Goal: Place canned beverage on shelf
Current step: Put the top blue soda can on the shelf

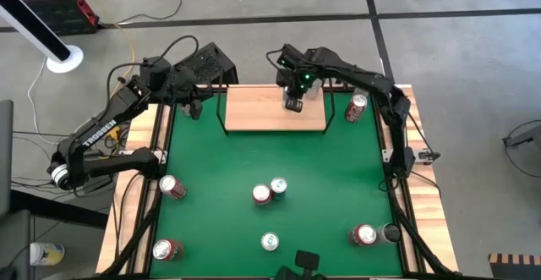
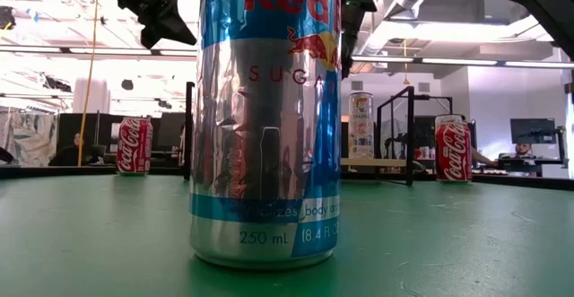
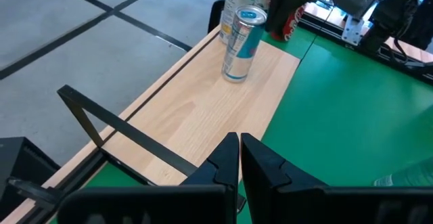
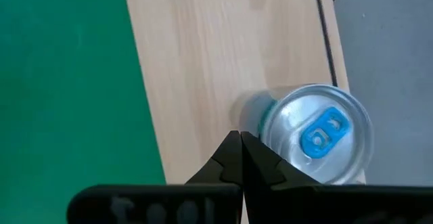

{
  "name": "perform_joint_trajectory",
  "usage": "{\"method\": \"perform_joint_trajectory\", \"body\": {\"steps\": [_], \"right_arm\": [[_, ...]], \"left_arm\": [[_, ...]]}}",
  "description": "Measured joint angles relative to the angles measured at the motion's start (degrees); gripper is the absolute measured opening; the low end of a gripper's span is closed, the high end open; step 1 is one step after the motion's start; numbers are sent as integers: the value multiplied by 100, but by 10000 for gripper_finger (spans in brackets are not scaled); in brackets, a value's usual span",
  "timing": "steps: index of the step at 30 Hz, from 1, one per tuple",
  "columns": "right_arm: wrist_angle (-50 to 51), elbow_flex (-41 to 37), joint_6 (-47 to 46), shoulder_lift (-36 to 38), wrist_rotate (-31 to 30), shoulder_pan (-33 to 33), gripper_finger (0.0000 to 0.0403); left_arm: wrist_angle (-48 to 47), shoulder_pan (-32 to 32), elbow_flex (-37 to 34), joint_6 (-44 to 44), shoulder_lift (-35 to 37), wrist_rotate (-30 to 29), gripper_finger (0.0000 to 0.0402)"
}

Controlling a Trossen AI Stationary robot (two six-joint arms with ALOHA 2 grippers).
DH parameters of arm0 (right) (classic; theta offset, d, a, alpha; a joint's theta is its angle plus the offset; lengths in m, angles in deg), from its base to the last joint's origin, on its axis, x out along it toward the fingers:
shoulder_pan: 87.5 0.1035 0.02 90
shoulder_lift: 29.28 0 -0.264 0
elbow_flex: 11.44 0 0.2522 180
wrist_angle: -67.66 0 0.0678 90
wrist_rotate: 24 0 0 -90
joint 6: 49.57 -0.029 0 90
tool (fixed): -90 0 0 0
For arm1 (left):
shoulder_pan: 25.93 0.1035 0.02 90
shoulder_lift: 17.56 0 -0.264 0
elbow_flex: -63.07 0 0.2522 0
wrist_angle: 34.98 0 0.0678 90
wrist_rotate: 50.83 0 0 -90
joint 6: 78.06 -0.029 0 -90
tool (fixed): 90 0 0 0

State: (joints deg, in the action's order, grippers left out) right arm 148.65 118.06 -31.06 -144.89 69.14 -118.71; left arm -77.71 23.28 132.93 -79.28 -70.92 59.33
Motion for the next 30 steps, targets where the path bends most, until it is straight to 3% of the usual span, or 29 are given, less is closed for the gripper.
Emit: {"method": "perform_joint_trajectory", "body": {"steps": [30], "right_arm": [[-367,0,12,0,-354,-296,19]], "left_arm": [[-2,2,0,38,0,-2,0]]}}
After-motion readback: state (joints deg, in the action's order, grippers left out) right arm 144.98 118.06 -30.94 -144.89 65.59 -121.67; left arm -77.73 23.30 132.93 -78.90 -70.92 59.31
